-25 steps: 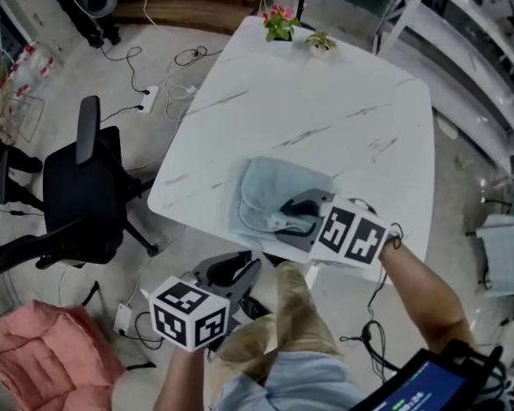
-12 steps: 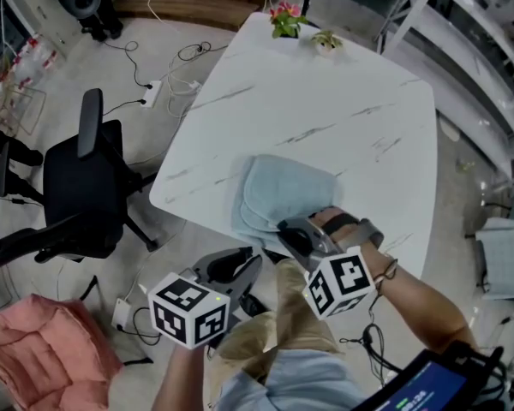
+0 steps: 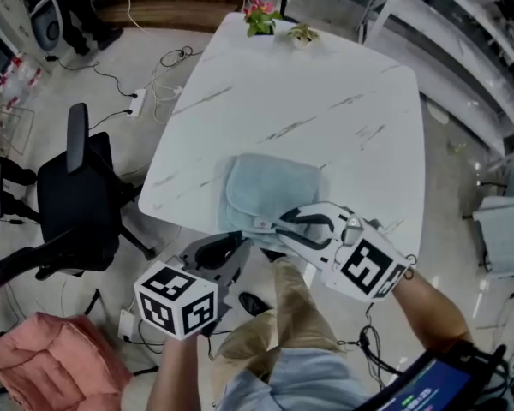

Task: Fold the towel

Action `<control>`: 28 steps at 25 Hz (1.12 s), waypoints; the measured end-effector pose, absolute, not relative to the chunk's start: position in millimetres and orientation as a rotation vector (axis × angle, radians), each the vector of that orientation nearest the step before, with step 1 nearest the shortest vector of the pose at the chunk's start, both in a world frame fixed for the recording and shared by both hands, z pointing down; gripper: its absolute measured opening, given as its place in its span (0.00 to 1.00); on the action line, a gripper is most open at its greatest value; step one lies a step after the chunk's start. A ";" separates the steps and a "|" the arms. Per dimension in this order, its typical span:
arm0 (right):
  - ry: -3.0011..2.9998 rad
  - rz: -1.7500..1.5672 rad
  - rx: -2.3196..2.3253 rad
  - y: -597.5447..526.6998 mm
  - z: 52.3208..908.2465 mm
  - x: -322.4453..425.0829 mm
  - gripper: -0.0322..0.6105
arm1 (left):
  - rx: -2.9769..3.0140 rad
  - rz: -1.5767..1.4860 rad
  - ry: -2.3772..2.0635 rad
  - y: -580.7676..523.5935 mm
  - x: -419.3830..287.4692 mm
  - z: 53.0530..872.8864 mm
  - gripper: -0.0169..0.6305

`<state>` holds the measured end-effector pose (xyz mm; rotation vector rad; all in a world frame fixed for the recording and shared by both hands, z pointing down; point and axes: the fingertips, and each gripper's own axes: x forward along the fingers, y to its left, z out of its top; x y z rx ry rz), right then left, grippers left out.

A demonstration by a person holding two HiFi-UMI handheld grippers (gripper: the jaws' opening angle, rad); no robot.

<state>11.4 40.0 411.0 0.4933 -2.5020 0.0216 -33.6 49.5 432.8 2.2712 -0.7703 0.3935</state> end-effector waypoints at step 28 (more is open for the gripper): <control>-2.482 0.289 0.571 78.3 441.4 47.1 0.15 | 2.295 0.443 -0.464 74.4 29.4 430.3 0.12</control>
